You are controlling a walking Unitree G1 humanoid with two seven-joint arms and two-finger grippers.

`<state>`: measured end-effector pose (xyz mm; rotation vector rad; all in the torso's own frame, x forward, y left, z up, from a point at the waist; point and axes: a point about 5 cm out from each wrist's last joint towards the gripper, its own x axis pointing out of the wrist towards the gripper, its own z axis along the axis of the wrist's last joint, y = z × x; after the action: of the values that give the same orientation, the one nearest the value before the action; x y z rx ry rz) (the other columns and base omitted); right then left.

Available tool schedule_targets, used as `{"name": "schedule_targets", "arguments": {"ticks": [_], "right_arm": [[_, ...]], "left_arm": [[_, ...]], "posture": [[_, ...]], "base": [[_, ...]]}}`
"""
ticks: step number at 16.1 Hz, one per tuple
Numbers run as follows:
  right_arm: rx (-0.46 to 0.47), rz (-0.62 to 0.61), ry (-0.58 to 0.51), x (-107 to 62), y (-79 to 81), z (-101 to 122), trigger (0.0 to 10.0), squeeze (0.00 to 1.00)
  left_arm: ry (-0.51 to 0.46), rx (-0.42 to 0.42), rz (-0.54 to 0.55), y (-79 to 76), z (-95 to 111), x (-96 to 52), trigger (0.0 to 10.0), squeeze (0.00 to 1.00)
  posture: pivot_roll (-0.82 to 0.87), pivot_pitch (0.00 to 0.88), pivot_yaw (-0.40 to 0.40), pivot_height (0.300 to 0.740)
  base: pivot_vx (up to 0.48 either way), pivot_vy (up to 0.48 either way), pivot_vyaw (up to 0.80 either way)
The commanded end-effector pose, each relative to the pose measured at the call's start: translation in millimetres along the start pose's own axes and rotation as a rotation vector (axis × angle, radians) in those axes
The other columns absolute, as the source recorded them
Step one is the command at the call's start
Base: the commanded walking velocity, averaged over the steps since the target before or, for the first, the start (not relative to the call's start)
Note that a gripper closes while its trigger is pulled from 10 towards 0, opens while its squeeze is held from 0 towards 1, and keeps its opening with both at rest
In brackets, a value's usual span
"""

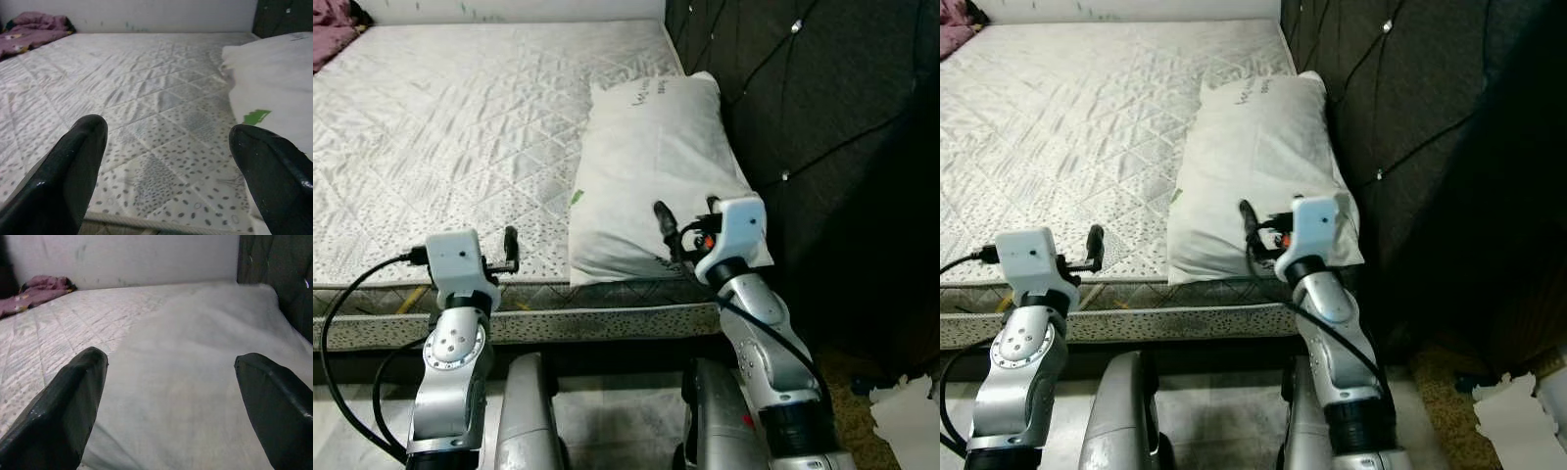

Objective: Clean up the room

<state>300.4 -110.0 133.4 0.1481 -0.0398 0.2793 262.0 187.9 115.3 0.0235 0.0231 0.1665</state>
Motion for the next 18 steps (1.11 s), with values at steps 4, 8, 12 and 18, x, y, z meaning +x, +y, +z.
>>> {"name": "schedule_targets", "arguments": {"ticks": [4, 8, 12, 18], "right_arm": [[0.05, 0.009, -0.069, 16.4, 1.9, 13, 10.0, 0.0], [0.054, 0.02, -0.067, 22.8, 3.5, 14, 10.0, 0.0], [0.056, -0.001, -0.084, 27.4, 3.5, 16, 10.0, 0.0], [0.056, -0.023, -0.093, 27.1, 0.4, 16, 10.0, 0.0]], "left_arm": [[-0.03, -0.014, -0.012, -5.4, -4, -1.6, 10.0, 0.0], [-0.077, -0.105, -0.127, -13.9, 0, -10.4, 10.0, 0.0], [-0.089, -0.099, -0.174, -21.6, 3, -9.7, 10.0, 0.0], [-0.115, -0.076, -0.189, -19.2, 8, -4.9, 10.0, 0.0]], "posture": [[-0.03, 0.0, -0.027, 0.559], [-0.01, 0.0, -0.055, 0.598], [-0.02, 0.0, -0.026, 0.638], [-0.01, 0.0, -0.02, 0.7]], "base": [[0.0, 0.0, -0.23], [0.0, 0.0, 0.0], [0.0, 0.0, 0.0], [0.0, 0.0, 0.0]]}}
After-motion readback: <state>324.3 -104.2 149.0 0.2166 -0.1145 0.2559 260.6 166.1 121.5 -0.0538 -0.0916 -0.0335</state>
